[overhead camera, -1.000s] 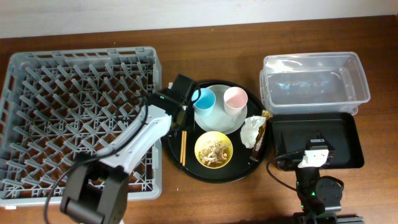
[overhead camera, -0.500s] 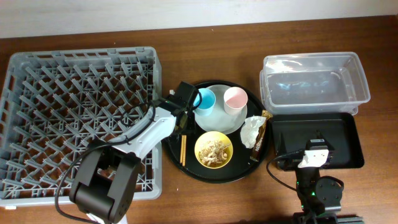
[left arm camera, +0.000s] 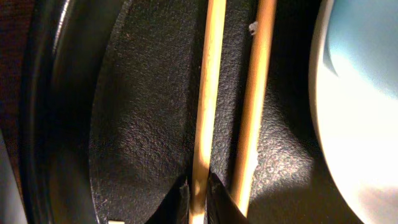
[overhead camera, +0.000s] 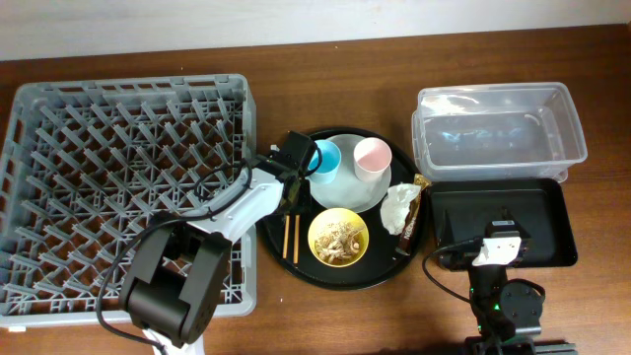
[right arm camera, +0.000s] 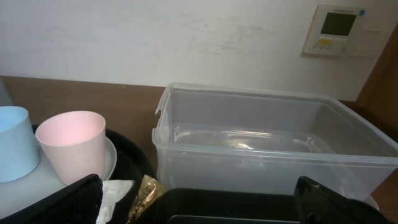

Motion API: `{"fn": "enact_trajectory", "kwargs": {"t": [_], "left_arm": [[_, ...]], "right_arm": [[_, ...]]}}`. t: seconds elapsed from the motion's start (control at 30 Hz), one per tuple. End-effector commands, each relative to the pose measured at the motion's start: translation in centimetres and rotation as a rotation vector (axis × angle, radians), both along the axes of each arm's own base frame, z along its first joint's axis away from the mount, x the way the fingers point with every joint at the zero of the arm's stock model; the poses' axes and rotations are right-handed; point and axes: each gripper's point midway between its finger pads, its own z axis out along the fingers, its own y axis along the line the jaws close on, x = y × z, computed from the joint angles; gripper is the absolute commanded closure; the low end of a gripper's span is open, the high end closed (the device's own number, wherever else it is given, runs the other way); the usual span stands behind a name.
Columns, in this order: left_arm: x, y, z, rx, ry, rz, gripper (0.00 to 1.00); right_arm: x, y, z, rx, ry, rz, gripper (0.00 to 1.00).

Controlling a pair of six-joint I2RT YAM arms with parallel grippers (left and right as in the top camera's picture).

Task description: Sort waste into correct bins and load items into the dishwasher rack

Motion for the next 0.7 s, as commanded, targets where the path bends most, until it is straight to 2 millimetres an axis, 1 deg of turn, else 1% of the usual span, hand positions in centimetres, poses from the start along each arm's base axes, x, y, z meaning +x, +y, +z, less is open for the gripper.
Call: {"fn": "enact_trajectory", "kwargs": {"t": [0.0, 0.03, 0.07, 0.1, 0.17, 0.2, 0.27, 0.33, 0.37, 0.4, 0.43, 0.47, 0.5, 0.53, 0.57, 0.6, 0.63, 0.67], "left_arm": [[-0.2, 0.7, -0.9, 0.024, 0.021, 0.018, 0.90], [-0.1, 0.7, -0.8, 0.023, 0.018, 0.018, 0.91], [-0.1, 0.7, -0.7, 0.021, 0.016, 0.018, 0.94], [-0.1, 0.7, -0.6, 0.020, 0.013, 0.018, 1.00], [0.0, 0.6, -0.1, 0.013, 0.002, 0.018, 1.00], [0.3, 0.5, 0.5, 0.005, -0.013, 0.018, 1.00], [1.2, 0.1, 3.0, -0.024, -0.065, 0.021, 1.00], [2.1, -0.2, 6.2, -0.058, -0.126, 0.024, 0.99], [2.3, -0.2, 7.3, -0.068, -0.146, 0.021, 0.99], [2.6, 0.0, 9.8, -0.082, -0.188, 0.029, 0.99], [2.9, 0.8, 13.3, -0.099, -0.246, 0.044, 0.99], [2.9, 1.5, 15.1, -0.101, -0.278, 0.047, 0.99], [2.9, 2.0, 16.2, -0.101, -0.299, 0.048, 0.99], [2.9, 3.1, 17.7, -0.097, -0.331, 0.059, 0.99], [2.8, 3.8, 18.5, -0.094, -0.346, 0.065, 1.00], [2.6, 5.1, 19.4, -0.081, -0.362, 0.074, 0.99], [2.3, 6.4, 19.9, -0.061, -0.363, 0.075, 0.99], [1.9, 8.0, 19.9, -0.031, -0.342, 0.074, 1.00]], "right_arm": [[0.0, -0.4, -0.3, 0.007, 0.005, -0.018, 0.01], [0.0, -0.4, -0.3, 0.007, 0.005, -0.018, 0.01], [0.0, -0.4, -0.3, 0.007, 0.005, -0.018, 0.01], [0.0, -0.4, -0.3, 0.007, 0.005, -0.018, 0.01], [0.0, -0.4, -0.3, 0.007, 0.005, -0.018, 0.01], [0.0, -0.4, -0.3, 0.007, 0.005, -0.018, 0.01], [0.0, -0.4, -0.3, 0.007, 0.005, -0.018, 0.01], [0.0, -0.4, -0.3, 0.007, 0.005, -0.018, 0.01], [0.0, -0.4, -0.3, 0.007, 0.005, -0.018, 0.01], [0.0, -0.4, -0.3, 0.007, 0.005, -0.018, 0.01], [0.0, -0.4, -0.3, 0.007, 0.005, -0.018, 0.02], [0.0, -0.4, -0.3, 0.007, 0.005, -0.018, 0.01], [0.0, -0.4, -0.3, 0.007, 0.005, -0.018, 0.01], [0.0, -0.4, -0.3, 0.007, 0.005, -0.018, 0.01], [0.0, -0.4, -0.3, 0.007, 0.005, -0.018, 0.01], [0.0, -0.4, -0.3, 0.007, 0.005, -0.018, 0.01], [0.0, -0.4, -0.3, 0.007, 0.005, -0.018, 0.01], [0.0, -0.4, -0.3, 0.007, 0.005, -0.018, 0.01]]}}
